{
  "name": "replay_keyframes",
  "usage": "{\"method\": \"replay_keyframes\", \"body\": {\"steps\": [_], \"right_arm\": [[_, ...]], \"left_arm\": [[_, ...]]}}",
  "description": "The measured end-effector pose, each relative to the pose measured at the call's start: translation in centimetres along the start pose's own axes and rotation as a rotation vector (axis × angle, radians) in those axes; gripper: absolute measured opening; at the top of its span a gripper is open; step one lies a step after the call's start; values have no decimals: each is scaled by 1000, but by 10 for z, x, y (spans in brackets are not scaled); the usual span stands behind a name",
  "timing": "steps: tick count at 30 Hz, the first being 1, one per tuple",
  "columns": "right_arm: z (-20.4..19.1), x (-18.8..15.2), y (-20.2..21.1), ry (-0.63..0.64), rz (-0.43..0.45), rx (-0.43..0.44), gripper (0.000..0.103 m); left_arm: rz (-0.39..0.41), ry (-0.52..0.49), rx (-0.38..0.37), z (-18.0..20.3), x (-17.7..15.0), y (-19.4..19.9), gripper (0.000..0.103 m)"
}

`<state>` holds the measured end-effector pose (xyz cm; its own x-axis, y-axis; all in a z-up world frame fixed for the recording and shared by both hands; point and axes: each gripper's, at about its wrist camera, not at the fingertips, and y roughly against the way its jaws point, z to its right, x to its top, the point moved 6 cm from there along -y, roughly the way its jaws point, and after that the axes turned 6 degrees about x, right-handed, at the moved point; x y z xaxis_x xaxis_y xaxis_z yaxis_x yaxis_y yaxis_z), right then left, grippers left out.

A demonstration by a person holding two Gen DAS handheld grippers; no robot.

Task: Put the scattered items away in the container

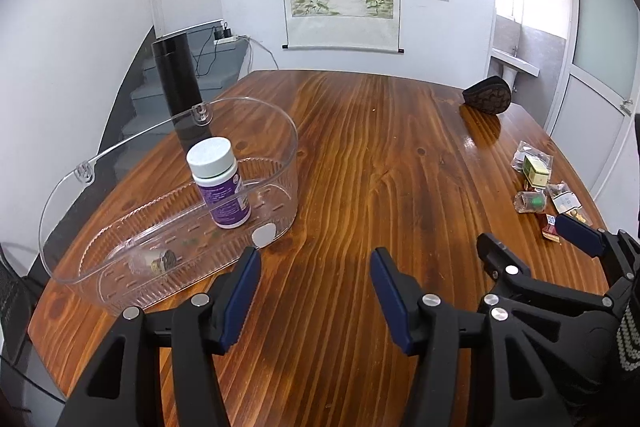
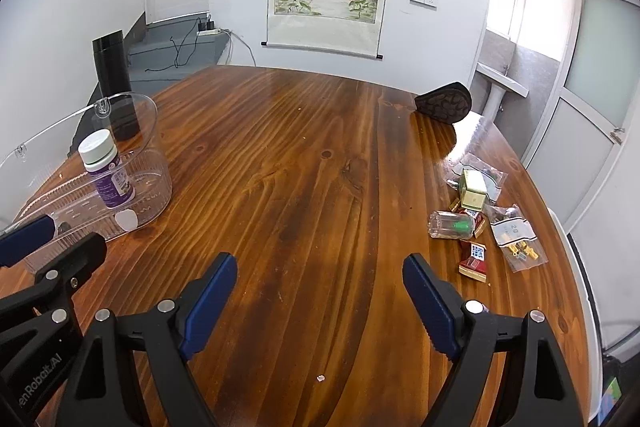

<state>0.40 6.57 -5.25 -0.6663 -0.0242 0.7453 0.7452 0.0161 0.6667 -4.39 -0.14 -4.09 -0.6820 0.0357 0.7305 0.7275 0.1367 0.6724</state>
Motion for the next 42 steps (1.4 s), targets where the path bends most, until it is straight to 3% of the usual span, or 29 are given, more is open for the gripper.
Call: {"method": "replay_keyframes", "body": {"steps": [6, 11, 18, 26, 33, 42], "right_arm": [[-21, 2, -1, 71, -5, 6, 86], [-51, 5, 0, 124, 9, 61, 86], [-97, 12, 0, 213, 26, 149, 86], [-133, 9, 0, 267, 25, 219, 86], [-148, 6, -2, 289, 23, 249, 86], [-139, 2, -3, 270, 16, 237, 86]], "left_arm": [[21, 62, 25, -25, -7, -2, 58], [-1, 111, 133, -57, -11, 2, 58], [-53, 216, 229, -98, -19, 4, 58], [-67, 264, 314, -130, -32, 7, 58], [-80, 295, 337, -144, -38, 10, 58], [-74, 267, 310, -132, -38, 8, 58]]}}
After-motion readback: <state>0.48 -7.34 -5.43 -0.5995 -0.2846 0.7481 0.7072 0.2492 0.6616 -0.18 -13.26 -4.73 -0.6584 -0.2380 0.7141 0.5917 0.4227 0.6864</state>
